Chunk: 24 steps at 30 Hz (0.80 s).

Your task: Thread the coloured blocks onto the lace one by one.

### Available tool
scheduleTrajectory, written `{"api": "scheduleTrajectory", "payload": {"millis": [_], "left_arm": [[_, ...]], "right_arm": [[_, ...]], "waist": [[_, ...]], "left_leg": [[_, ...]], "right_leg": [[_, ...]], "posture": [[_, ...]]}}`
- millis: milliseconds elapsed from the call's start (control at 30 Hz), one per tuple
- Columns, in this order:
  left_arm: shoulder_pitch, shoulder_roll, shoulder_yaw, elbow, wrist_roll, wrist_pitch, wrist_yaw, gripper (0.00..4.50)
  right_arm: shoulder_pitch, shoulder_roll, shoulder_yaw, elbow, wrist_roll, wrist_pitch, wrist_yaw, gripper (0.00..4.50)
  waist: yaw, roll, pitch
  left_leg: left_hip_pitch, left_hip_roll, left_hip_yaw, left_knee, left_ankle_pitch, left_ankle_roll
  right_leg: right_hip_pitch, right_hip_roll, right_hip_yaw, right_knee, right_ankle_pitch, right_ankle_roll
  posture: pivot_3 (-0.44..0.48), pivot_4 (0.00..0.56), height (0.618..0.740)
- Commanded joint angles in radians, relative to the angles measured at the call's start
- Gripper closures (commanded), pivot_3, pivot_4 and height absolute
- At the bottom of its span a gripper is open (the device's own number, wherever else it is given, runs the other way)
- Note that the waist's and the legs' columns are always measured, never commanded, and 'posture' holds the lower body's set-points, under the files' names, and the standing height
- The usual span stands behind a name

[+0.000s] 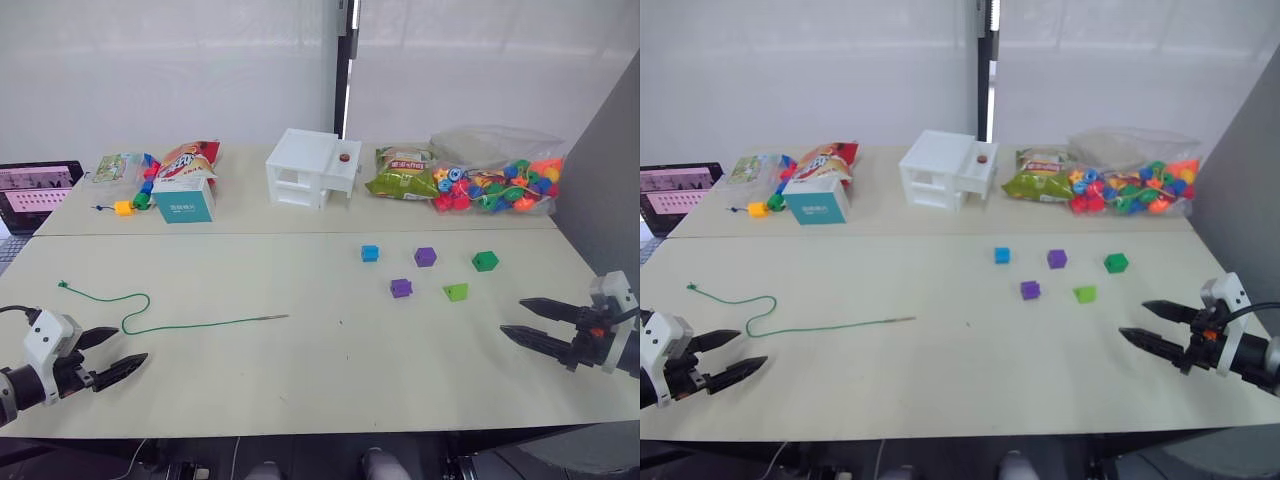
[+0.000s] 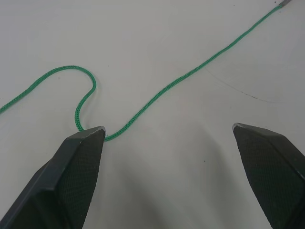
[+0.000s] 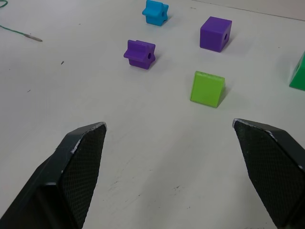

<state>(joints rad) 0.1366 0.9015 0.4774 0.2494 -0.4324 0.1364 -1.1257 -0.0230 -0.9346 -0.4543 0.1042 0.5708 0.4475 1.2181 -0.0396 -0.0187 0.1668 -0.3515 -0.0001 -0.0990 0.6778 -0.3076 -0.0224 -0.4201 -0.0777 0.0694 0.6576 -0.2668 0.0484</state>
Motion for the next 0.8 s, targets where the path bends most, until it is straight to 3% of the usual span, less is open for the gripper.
{"api": "scheduleTrajectory", "payload": {"millis": [33,233,467,633,800], "left_arm": [[-0.058,-0.008,-0.008,-0.05,-0.017,0.013,0.01,0.0],[-0.298,-0.054,-0.222,-0.245,-0.029,0.158,0.031,0.0],[-0.511,-0.123,-0.46,-0.287,0.026,0.177,-0.05,0.0],[-0.707,-0.229,-0.62,-0.094,0.128,0.051,-0.143,0.0],[-0.824,-0.239,-0.69,0.176,0.226,-0.166,-0.282,0.0]], "right_arm": [[-0.01,-0.003,-0.025,-0.044,0.033,0.017,-0.009,0.03],[0.025,0.053,-0.023,-0.33,0.169,0.171,-0.098,0.03],[0.066,0.071,0.026,-0.628,0.251,0.266,-0.223,0.03],[0.069,0.052,0.08,-0.822,0.28,0.305,-0.304,0.03],[0.095,0.059,0.058,-0.905,0.318,0.332,-0.39,0.03]], "waist": [[0.0,0.0,0.0],[0.026,0.0,0.0],[0.022,-0.001,0.0],[0.026,-0.001,0.0],[0.018,-0.002,0.0]], "left_leg": [[0.0,0.0,0.0,0.0,0.0,0.0],[-0.002,-0.001,-0.002,0.002,0.003,-0.006],[-0.001,-0.001,-0.002,0.002,0.003,-0.005],[-0.002,-0.002,-0.002,0.004,0.003,-0.005],[-0.002,-0.002,-0.002,0.004,0.003,-0.005]], "right_leg": [[0.0,0.0,0.0,0.0,0.0,0.0],[0.001,0.0,0.0,0.0,0.003,0.001],[-0.001,0.0,0.0,0.005,0.003,0.001],[0.0,0.0,0.0,0.004,0.003,0.001],[0.001,0.001,0.0,0.002,0.003,0.001]], "posture": [[0.0,0.15,0.74],[0.0,0.15,0.74],[0.0,0.15,0.74],[0.0,0.15,0.74],[0.0,0.15,0.74]]}}
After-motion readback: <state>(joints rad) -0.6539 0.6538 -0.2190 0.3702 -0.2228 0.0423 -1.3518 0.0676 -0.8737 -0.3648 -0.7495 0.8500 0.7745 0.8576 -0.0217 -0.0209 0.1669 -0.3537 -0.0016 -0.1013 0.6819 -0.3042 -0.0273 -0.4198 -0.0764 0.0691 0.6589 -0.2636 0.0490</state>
